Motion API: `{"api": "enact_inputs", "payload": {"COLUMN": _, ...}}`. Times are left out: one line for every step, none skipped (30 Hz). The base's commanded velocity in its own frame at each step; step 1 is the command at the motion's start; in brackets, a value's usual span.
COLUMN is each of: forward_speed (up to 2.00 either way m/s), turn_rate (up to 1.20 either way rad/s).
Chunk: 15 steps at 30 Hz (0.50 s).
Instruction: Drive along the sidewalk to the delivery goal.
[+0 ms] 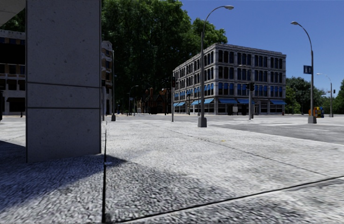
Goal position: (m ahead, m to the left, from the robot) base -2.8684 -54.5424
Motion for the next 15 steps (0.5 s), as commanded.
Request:
{"api": "enact_inputs", "payload": {"forward_speed": 2.00, "turn_rate": 0.00}}
{"api": "enact_inputs", "payload": {"forward_speed": 2.00, "turn_rate": 0.00}}
{"api": "enact_inputs", "payload": {"forward_speed": 2.00, "turn_rate": 0.00}}
{"api": "enact_inputs", "payload": {"forward_speed": 2.00, "turn_rate": 0.00}}
{"api": "enact_inputs", "payload": {"forward_speed": 2.00, "turn_rate": 0.00}}
{"api": "enact_inputs", "payload": {"forward_speed": 2.00, "turn_rate": 0.00}}
{"api": "enact_inputs", "payload": {"forward_speed": 2.00, "turn_rate": 0.00}}
{"api": "enact_inputs", "payload": {"forward_speed": 2.00, "turn_rate": 0.00}}
{"api": "enact_inputs", "payload": {"forward_speed": 2.00, "turn_rate": 0.00}}
{"api": "enact_inputs", "payload": {"forward_speed": 2.00, "turn_rate": 0.00}}
{"api": "enact_inputs", "payload": {"forward_speed": 2.00, "turn_rate": 0.00}}
{"api": "enact_inputs", "payload": {"forward_speed": 2.00, "turn_rate": 0.00}}
{"api": "enact_inputs", "payload": {"forward_speed": 2.00, "turn_rate": 0.00}}
{"api": "enact_inputs", "payload": {"forward_speed": 2.00, "turn_rate": 0.00}}
{"api": "enact_inputs", "payload": {"forward_speed": 2.00, "turn_rate": 0.00}}
